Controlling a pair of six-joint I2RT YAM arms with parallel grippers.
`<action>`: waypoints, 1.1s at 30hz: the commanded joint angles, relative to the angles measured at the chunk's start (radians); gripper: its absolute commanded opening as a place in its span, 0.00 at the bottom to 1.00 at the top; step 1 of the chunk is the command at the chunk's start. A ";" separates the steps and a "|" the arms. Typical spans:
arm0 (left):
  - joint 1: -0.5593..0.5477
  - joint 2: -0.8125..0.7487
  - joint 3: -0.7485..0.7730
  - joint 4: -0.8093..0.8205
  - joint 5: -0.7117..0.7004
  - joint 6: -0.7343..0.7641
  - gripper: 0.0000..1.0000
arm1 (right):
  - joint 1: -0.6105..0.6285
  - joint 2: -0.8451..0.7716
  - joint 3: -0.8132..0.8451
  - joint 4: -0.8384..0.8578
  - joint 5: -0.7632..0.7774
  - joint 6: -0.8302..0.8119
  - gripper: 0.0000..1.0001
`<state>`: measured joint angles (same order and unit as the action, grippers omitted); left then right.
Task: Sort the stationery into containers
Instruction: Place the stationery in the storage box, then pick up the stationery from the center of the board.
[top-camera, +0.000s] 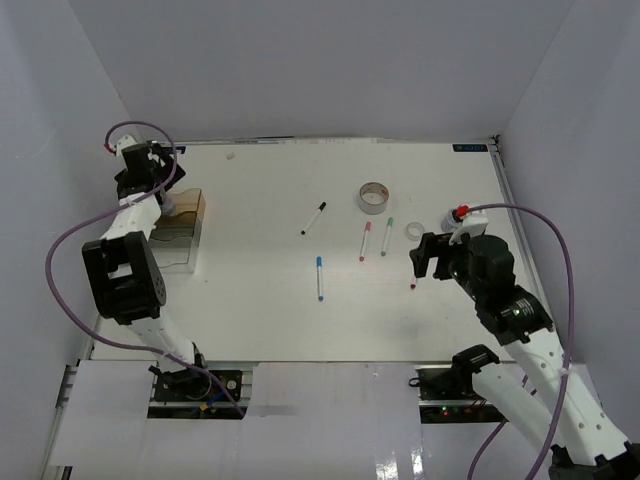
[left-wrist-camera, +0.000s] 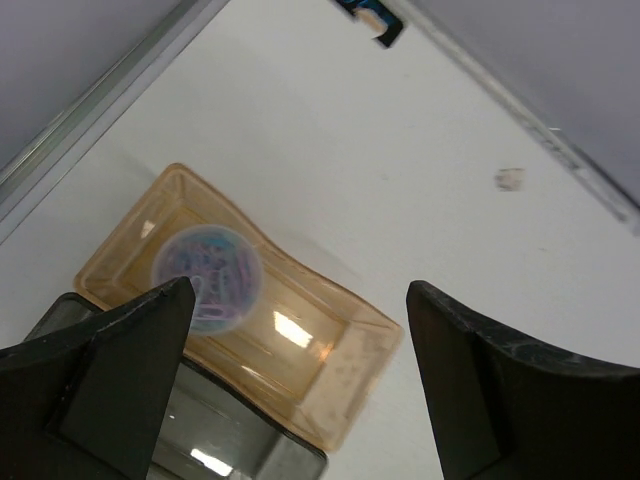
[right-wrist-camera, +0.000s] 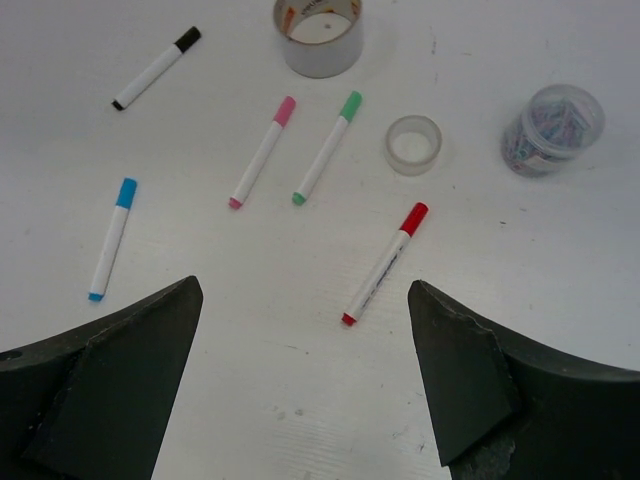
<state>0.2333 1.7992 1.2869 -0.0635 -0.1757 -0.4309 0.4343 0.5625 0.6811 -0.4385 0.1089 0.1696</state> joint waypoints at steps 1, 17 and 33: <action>-0.008 -0.159 0.052 -0.070 0.162 -0.011 0.98 | 0.004 0.118 0.095 -0.017 0.193 0.082 0.90; -0.321 -0.702 -0.469 -0.141 0.424 0.192 0.98 | -0.296 0.783 0.339 0.193 0.264 0.145 0.91; -0.336 -0.768 -0.495 -0.147 0.334 0.198 0.98 | -0.473 1.111 0.446 0.280 0.092 0.084 0.91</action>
<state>-0.0998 1.0409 0.7715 -0.2100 0.1753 -0.2432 -0.0059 1.6642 1.0794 -0.2230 0.2504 0.2726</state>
